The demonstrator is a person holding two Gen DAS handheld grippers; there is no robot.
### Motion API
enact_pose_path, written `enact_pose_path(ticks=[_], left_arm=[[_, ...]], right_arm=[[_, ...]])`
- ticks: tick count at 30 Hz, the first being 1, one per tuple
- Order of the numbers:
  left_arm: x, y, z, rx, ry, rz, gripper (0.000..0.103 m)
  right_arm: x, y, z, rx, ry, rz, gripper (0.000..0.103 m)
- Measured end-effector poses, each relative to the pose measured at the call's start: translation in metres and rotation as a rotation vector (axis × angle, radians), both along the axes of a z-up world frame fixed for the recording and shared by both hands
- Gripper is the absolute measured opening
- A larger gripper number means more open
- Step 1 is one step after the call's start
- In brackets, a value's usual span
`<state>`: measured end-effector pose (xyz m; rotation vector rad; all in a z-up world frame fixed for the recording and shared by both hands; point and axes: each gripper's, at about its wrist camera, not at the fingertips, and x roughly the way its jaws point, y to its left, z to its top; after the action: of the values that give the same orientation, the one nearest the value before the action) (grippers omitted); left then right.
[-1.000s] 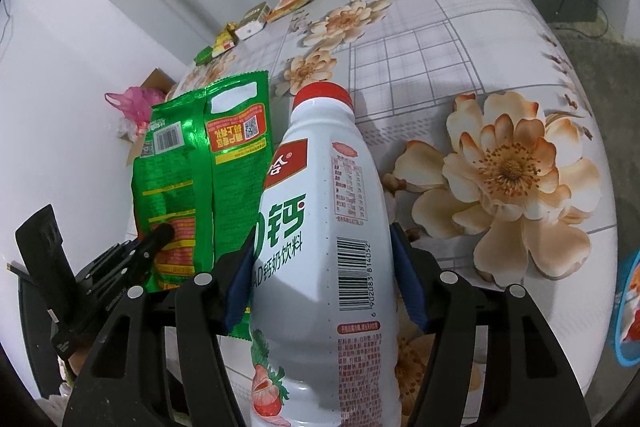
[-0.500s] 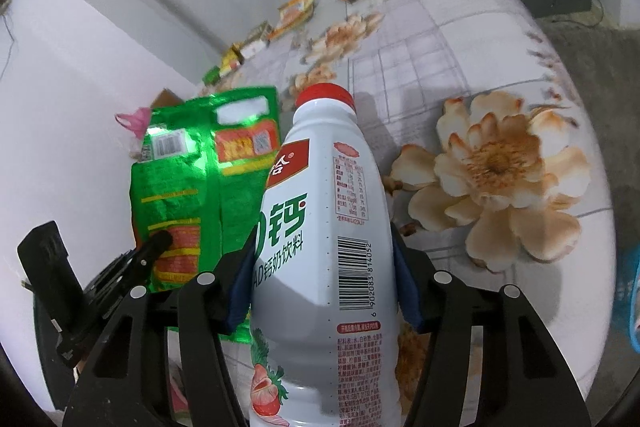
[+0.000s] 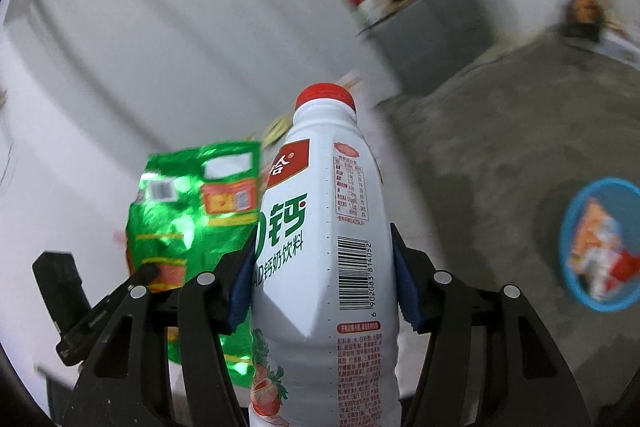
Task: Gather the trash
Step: 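Lift the green bag and milk bottle off the table toward the wastebasket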
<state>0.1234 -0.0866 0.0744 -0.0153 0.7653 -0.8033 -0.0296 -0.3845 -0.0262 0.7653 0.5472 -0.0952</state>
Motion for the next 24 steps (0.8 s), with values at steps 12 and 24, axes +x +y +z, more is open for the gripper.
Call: enact_pose_path(ticks=[12,24], left_arm=[[-0.033,-0.239,-0.079,0.109,0.278,-0.325,0.011],[-0.077,-0.418,-0.198,0.222,0.469,-0.353,0.032]], right_arm=[[-0.135,-0.119,-0.067,0.158,0.033,-0.393,0.055],[-0.167,-0.161,-0.126,0.282,0.072,-0.510,0.055]])
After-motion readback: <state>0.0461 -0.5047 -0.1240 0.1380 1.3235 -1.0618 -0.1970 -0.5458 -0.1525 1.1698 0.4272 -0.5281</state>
